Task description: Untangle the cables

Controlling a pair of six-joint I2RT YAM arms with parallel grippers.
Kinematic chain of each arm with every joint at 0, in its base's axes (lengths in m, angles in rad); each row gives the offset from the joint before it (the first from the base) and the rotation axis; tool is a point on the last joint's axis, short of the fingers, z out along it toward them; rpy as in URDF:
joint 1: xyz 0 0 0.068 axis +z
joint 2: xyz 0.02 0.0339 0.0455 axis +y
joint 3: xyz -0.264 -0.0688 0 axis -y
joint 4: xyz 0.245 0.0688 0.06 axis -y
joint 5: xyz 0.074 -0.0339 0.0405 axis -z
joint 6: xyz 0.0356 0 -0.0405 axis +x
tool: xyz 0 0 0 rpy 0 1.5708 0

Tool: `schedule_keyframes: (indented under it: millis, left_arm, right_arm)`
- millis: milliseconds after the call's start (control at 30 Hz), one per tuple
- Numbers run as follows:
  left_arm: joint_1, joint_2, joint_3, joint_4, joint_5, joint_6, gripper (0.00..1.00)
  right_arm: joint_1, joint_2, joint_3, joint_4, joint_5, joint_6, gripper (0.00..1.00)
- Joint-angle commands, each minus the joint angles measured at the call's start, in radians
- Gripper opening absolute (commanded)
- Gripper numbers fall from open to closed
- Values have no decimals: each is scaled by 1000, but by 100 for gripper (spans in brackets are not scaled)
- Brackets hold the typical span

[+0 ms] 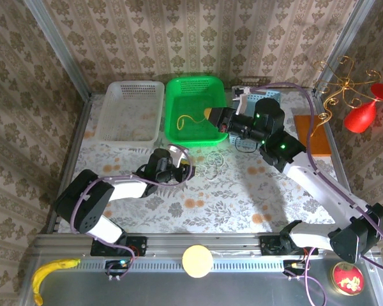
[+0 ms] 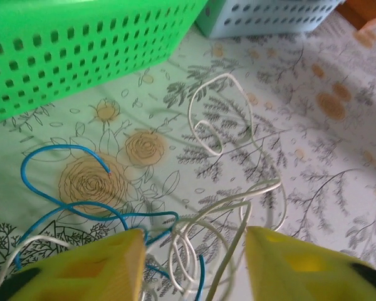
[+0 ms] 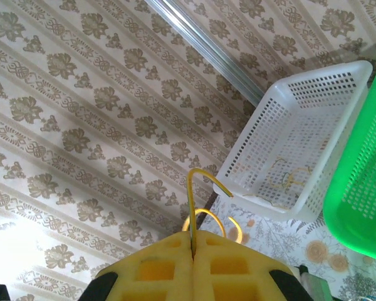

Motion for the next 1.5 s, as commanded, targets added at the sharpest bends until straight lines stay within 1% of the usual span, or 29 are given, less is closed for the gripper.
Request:
schedule_keyframes:
  millis: [0, 167, 233, 433, 633, 767, 933, 1267, 1467]
  left_arm:
    - [7, -89, 6, -42, 11, -15, 56]
    - [19, -228, 13, -135, 6, -27, 73]
    - [27, -282, 7, -166, 3, -32, 77]
    - [61, -435, -23, -236, -16, -55, 82]
    - [97, -540, -24, -230, 0, -86, 89]
    - [117, -567, -18, -163, 30, -120, 91]
    - [144, -555, 1, -82, 91, -156, 92]
    - [152, -494, 44, -24, 177, -165, 89]
    - [154, -467, 57, -8, 178, -161, 87]
  right_arm:
    - [-11, -33, -50, 16, 4, 2, 0]
    - [-28, -54, -119, 23, 34, 3, 0]
    - [-36, -60, -143, 34, 37, 10, 0]
    - [-50, -69, -183, 59, 40, 29, 0]
    - [-51, -68, -202, 78, 31, 47, 0]
    - [-51, -65, -217, 98, 20, 70, 0]
    - [-48, -54, -235, 137, -2, 106, 0]
    - [-12, -18, -241, 179, -8, 130, 0]
    - [14, 5, -227, 188, -12, 132, 0]
